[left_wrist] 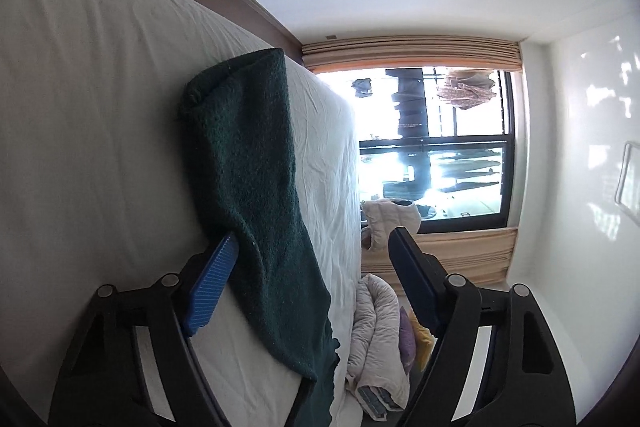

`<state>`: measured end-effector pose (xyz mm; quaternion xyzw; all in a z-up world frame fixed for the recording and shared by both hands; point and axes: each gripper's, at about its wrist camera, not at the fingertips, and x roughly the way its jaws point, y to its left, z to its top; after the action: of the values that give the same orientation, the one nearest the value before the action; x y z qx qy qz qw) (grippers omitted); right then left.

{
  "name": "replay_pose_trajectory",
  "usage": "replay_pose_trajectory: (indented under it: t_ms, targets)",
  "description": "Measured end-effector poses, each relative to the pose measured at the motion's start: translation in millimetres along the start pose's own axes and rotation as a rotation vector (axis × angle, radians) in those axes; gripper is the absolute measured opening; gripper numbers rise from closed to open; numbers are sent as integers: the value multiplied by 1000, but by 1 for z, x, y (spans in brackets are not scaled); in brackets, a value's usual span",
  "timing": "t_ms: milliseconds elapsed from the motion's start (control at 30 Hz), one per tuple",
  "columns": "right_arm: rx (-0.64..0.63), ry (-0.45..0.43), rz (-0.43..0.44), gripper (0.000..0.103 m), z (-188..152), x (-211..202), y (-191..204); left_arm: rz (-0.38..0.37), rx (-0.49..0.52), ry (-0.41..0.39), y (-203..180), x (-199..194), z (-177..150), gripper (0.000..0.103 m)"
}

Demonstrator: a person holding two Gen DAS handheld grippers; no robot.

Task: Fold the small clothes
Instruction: 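Grasp the sweater sleeve with the left tool and fold it across the body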

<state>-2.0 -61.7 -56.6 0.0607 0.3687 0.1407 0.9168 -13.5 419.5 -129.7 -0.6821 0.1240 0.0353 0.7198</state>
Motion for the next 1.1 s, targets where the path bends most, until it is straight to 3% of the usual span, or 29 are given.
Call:
replay_pose_trajectory:
  t_ms: [100, 200, 333, 467, 633, 767, 800, 867, 933, 1033, 1100]
  targets:
    - [8, 0, 2, 90, -1, -1, -1, 19, -55, -2, 6, -4, 6, 63]
    - [12, -7, -3, 90, -1, -2, -3, 70, -94, -30, 10, -12, -3, 62]
    - [19, -9, 2, 90, -1, -2, -3, 209, -68, -74, 1, -26, -7, 69]
    - [16, -20, 1, 90, -2, -4, -3, 264, -23, -42, -7, 2, 0, 80]
    - [38, -24, 4, 90, -4, -6, -7, 242, -42, -10, -10, 35, 16, 93]
    - [43, -23, 3, 90, -4, -5, -8, 181, -115, -42, -2, 38, 21, 92]
    - [42, -22, 4, 90, -4, -4, -8, 172, -119, -48, -8, 50, 14, 88]
    - [37, -22, 6, 90, -3, -4, -7, 167, -123, -59, -3, 39, 12, 66]
    - [37, -24, 7, 90, -4, -3, -8, 166, -150, -69, 7, 35, 15, 32]
    - [43, -25, 7, 90, -5, -2, -10, 175, -140, -71, 17, 35, 20, 17]
    - [47, -25, 8, 90, -6, -1, -12, 183, -116, -73, 15, 32, 22, 14]
